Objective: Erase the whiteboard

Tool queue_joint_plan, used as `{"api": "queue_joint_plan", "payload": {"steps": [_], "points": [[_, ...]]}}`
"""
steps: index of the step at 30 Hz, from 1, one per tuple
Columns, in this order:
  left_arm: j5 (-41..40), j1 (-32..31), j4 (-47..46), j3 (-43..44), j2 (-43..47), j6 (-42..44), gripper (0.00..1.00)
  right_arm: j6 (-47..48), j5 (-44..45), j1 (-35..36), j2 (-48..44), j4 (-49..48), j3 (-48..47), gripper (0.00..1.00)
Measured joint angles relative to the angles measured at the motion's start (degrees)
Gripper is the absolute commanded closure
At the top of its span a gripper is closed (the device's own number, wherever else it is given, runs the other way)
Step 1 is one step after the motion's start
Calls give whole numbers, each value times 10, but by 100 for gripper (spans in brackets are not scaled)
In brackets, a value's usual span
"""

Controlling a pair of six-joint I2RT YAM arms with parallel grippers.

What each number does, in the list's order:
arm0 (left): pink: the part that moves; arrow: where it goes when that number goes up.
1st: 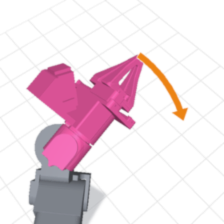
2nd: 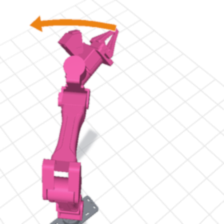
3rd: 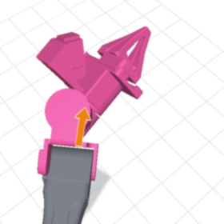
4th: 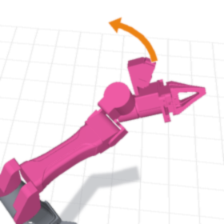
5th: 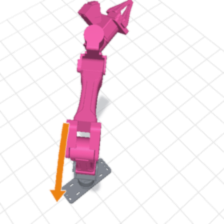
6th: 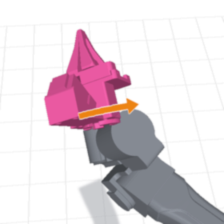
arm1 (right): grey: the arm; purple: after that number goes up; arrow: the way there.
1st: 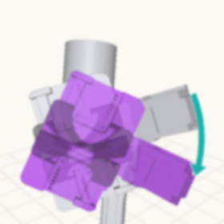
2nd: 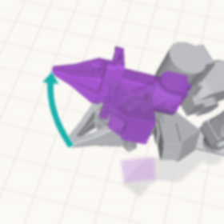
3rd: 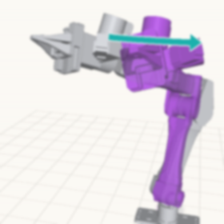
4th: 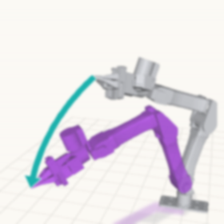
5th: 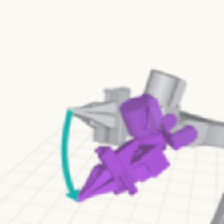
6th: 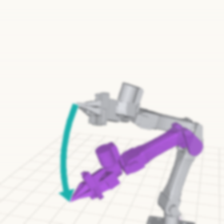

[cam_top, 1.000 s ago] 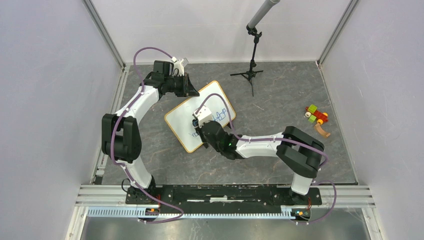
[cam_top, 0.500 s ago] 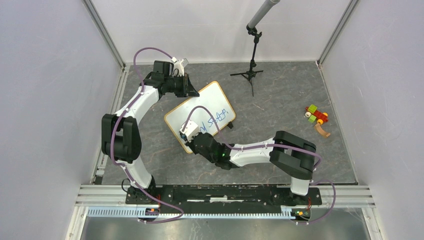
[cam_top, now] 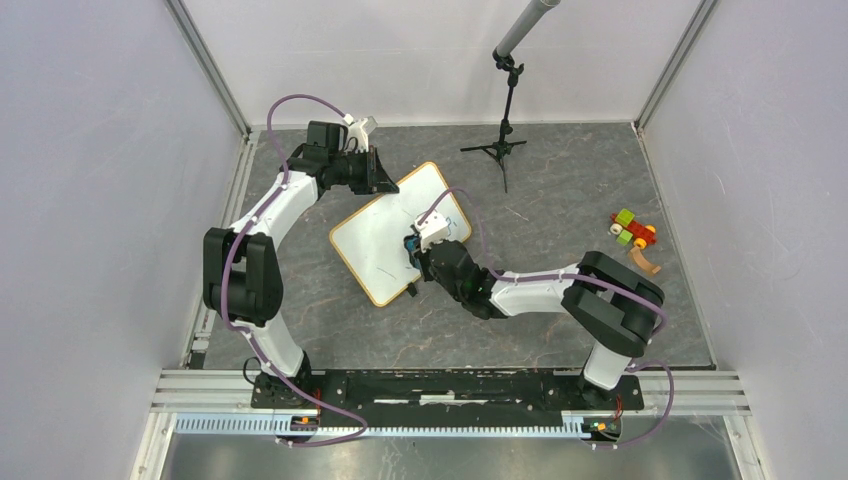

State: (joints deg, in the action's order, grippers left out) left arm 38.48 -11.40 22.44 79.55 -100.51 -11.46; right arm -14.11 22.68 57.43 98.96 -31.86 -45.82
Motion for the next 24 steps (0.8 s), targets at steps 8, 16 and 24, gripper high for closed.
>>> {"api": "queue_joint_plan", "payload": {"steps": [8, 16, 24], "points": [[0, 1, 7, 0, 0, 4, 98, 83, 22, 80, 31, -5, -38, 78], [0, 1, 8, 1, 0, 4, 98, 72, -35, 85, 37, -40, -28, 78], [0, 0, 7, 2, 0, 4, 98, 2, -83, -13, -1, -83, 48, 78]]}}
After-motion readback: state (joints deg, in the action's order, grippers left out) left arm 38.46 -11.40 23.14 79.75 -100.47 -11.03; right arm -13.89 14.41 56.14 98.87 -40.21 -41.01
